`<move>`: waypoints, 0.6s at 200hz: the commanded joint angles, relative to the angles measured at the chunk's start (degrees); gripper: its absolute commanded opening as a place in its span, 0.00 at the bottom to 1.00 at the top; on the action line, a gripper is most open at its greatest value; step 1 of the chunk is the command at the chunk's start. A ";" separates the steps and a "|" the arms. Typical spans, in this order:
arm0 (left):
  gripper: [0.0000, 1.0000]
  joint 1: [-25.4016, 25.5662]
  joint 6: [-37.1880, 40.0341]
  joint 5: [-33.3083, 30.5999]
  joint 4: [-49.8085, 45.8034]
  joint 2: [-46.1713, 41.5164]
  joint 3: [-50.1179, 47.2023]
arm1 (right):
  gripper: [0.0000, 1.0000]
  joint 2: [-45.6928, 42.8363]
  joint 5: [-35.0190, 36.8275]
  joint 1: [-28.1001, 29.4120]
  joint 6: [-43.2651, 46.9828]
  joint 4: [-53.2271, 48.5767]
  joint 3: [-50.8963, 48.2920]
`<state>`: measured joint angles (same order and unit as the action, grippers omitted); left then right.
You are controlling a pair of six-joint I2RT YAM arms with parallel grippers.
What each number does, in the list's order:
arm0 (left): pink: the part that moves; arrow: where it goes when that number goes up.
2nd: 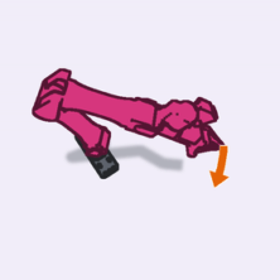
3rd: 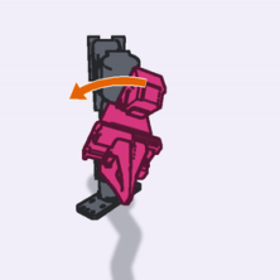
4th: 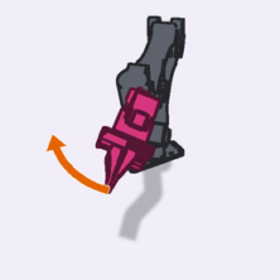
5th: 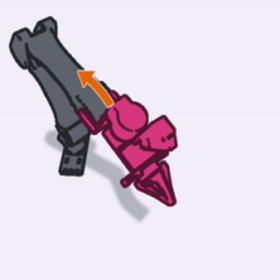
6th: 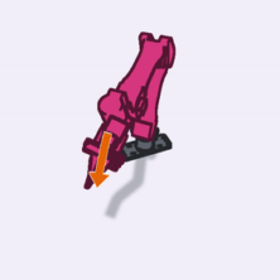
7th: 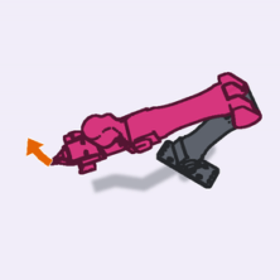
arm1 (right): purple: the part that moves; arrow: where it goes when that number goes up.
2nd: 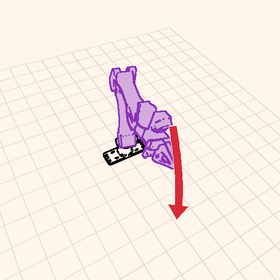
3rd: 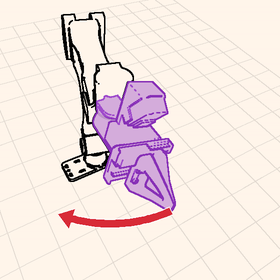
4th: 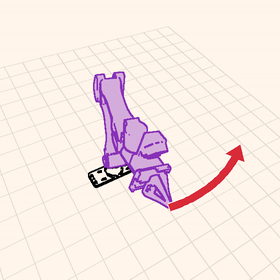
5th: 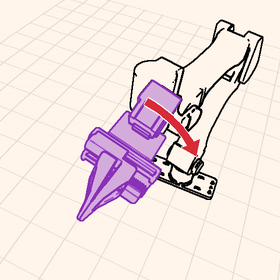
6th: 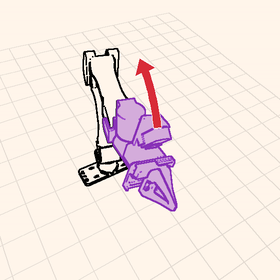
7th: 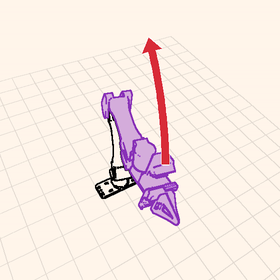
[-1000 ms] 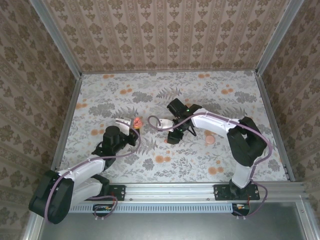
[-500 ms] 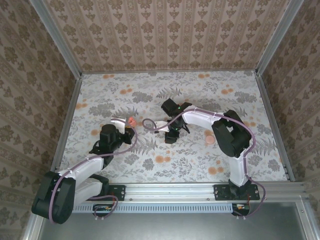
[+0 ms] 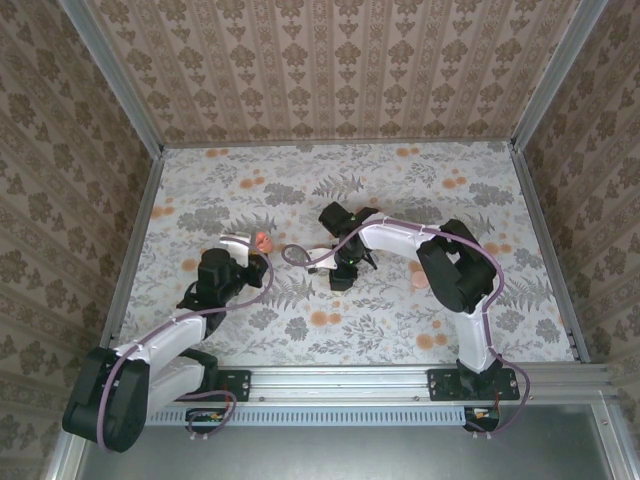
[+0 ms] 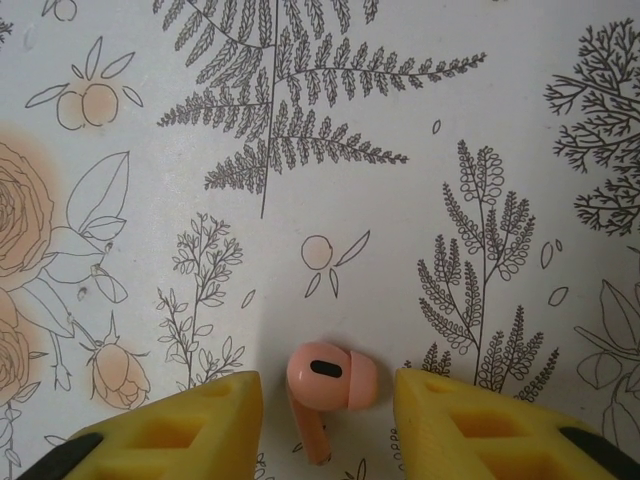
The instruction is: Insert the wireless bluetooth earbuds into the charging case
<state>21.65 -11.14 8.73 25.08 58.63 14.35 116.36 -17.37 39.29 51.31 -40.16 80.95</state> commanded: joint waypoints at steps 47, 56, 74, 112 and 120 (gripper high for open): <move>0.15 -0.54 0.05 0.41 -0.86 -1.07 1.29 | 0.34 2.55 1.41 0.90 0.02 -1.52 2.72; 0.15 -0.54 0.15 0.45 -1.21 -1.23 1.39 | 0.33 2.93 1.46 1.12 -0.05 -1.71 3.07; 0.15 -0.52 0.15 0.26 -1.52 -1.97 1.21 | 0.29 3.44 2.01 1.48 -0.06 -2.30 3.61; 0.15 -0.47 0.69 0.31 -2.83 -3.04 0.99 | 0.23 2.74 3.97 1.94 -0.17 -2.47 3.14; 0.15 -0.47 0.93 0.37 -3.01 -3.15 0.94 | 0.22 2.29 4.24 1.96 -0.53 -2.08 3.00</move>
<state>21.65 -11.14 8.73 22.90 56.80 14.35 118.37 -15.05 40.80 51.00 -40.60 83.48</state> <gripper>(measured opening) 0.178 0.235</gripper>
